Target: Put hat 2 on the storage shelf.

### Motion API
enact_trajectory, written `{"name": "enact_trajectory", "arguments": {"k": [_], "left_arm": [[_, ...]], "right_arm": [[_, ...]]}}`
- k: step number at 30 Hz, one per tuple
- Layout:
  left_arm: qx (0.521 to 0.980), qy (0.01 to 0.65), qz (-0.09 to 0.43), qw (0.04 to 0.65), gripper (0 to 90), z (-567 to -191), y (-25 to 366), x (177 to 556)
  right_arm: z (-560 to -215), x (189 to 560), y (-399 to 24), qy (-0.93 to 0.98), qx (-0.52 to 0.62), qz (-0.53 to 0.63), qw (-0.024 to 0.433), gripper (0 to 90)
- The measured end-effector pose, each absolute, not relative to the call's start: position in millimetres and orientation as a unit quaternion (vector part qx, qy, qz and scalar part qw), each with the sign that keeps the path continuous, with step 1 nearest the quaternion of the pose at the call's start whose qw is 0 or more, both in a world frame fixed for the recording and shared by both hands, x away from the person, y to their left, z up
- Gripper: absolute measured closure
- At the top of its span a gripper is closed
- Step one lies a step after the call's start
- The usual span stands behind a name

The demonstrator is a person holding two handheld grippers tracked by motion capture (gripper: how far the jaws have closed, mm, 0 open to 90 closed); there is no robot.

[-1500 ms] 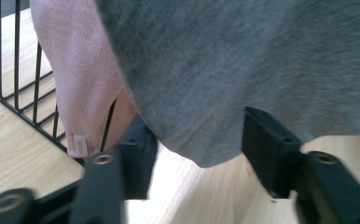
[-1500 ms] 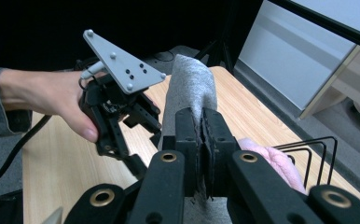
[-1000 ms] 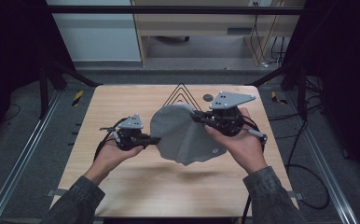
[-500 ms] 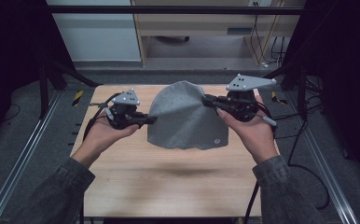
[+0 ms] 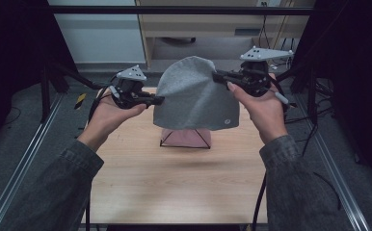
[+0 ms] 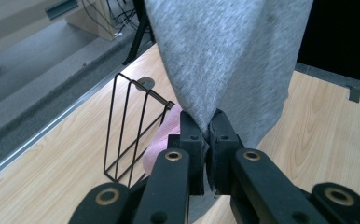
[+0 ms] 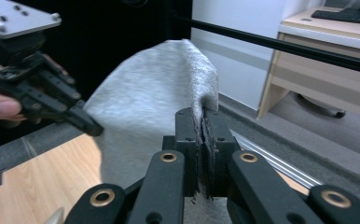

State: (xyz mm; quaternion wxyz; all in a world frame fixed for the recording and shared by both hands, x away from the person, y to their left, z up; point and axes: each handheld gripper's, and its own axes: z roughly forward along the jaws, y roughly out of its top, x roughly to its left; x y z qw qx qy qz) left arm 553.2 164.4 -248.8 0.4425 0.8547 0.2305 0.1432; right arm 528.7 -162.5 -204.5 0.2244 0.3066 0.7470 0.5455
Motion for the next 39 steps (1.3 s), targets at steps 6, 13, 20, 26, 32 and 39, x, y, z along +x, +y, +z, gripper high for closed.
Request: {"name": "enact_trajectory", "arguments": {"k": [6,13,20,26,32,39], "left_arm": [[0.853,0.233,0.159,0.440,86.6,-238,161,562],[0.858,0.223,0.188,0.422,86.2,-234,154,575],[0.851,0.242,0.187,0.427,86.5,-229,151,591],[0.846,0.237,0.185,0.440,87.0,-220,149,601],[0.839,0.236,0.198,0.448,87.2,-216,146,608],[0.824,0.248,0.213,0.463,87.2,-221,145,617]], "right_arm": [[-196,547,-163,0.740,0.318,0.547,0.229,86.3],[-198,565,-162,0.730,0.334,0.546,0.241,86.2],[-203,583,-165,0.719,0.352,0.546,0.248,86.2],[-202,585,-164,0.714,0.353,0.550,0.251,86.2],[-203,590,-165,0.701,0.357,0.562,0.255,86.3],[-203,598,-159,0.695,0.353,0.571,0.258,86.3]]}}
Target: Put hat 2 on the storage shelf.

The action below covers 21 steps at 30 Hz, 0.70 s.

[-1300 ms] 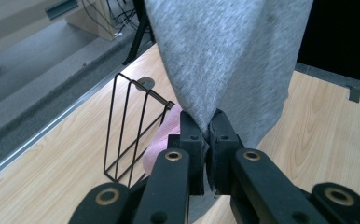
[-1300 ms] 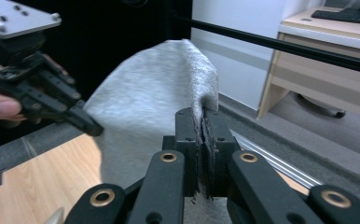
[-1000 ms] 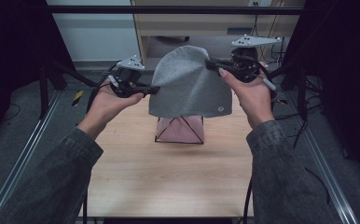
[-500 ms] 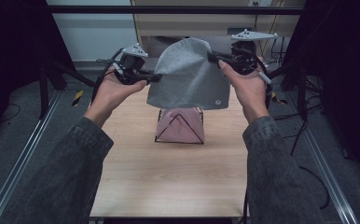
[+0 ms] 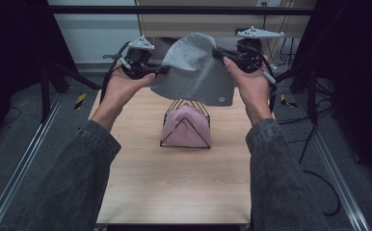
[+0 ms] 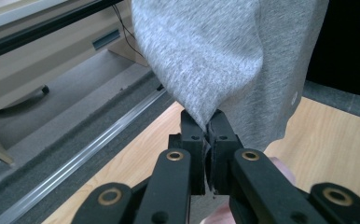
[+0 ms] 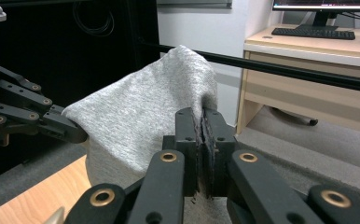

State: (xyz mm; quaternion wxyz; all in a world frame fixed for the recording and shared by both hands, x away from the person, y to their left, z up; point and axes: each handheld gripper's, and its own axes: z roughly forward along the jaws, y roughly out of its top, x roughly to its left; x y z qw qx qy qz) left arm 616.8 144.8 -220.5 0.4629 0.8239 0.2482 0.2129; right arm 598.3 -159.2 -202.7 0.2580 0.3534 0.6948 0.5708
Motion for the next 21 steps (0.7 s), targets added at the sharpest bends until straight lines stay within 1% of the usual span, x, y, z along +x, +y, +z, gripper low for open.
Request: {"name": "enact_trajectory", "arguments": {"k": [6,8,10,13,17,21], "left_arm": [[0.828,0.246,0.221,0.452,87.1,-232,142,623],[0.823,0.253,0.224,0.457,87.1,-238,144,628],[0.817,0.260,0.227,0.461,87.1,-243,144,634],[0.813,0.263,0.227,0.466,87.2,-249,143,640],[0.803,0.269,0.233,0.477,87.1,-249,141,645],[0.803,0.266,0.230,0.482,87.2,-249,140,648]], "right_arm": [[-215,612,-157,0.704,0.355,0.559,0.257,86.3],[-219,616,-156,0.706,0.355,0.556,0.258,86.3],[-222,620,-155,0.711,0.352,0.545,0.271,86.2],[-226,627,-157,0.706,0.353,0.552,0.269,86.2],[-230,635,-162,0.700,0.360,0.557,0.265,86.2],[-232,639,-165,0.697,0.363,0.560,0.262,86.2]]}}
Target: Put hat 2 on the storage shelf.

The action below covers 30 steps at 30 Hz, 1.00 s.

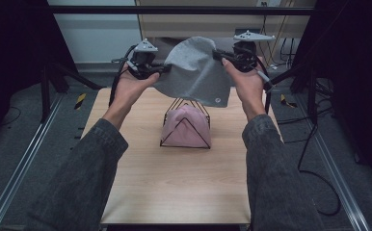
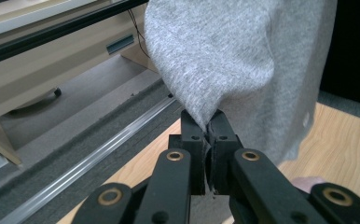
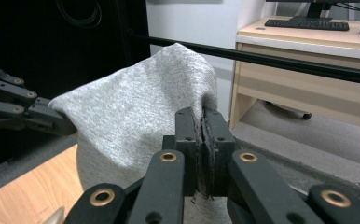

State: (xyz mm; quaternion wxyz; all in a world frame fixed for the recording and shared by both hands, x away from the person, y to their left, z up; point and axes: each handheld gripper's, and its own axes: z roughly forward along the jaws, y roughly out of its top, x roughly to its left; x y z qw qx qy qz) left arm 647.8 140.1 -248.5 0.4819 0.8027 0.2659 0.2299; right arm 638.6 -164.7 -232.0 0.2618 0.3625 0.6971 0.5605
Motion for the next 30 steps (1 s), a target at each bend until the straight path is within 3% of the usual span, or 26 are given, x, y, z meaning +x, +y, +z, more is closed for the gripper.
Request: {"name": "enact_trajectory", "arguments": {"k": [30], "left_arm": [[0.823,0.284,0.210,0.446,87.5,-302,147,645]], "right_arm": [[-282,636,-154,0.719,0.369,0.543,0.229,86.2]]}}
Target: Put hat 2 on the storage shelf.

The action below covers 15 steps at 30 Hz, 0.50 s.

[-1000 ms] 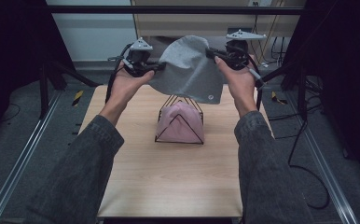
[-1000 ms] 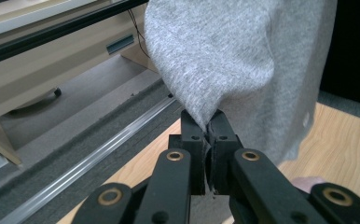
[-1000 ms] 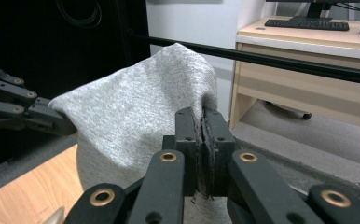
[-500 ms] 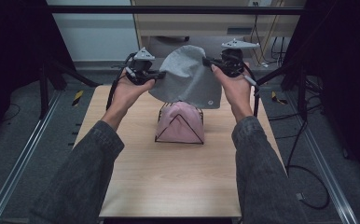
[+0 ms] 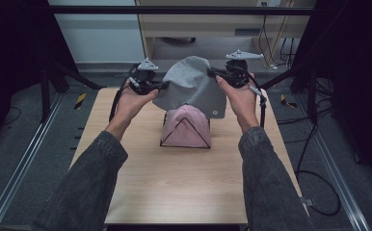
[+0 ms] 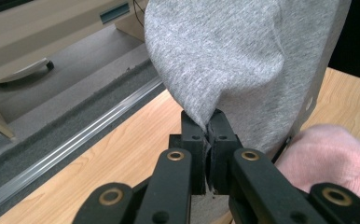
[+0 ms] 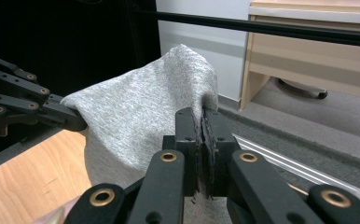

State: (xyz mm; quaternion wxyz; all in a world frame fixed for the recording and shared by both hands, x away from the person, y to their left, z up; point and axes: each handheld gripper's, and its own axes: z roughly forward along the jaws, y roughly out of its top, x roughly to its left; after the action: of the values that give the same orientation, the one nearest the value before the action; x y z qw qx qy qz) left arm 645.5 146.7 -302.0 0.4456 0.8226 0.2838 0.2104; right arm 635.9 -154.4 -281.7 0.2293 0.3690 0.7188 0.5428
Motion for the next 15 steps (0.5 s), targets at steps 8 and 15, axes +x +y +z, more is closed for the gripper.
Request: {"name": "enact_trajectory", "arguments": {"k": [8,15], "left_arm": [[0.825,0.289,0.201,0.442,87.6,-312,155,640],[0.827,0.289,0.195,0.440,87.6,-320,161,635]], "right_arm": [[-289,634,-148,0.727,0.366,0.537,0.221,86.2],[-296,632,-145,0.735,0.358,0.535,0.212,86.2]]}}
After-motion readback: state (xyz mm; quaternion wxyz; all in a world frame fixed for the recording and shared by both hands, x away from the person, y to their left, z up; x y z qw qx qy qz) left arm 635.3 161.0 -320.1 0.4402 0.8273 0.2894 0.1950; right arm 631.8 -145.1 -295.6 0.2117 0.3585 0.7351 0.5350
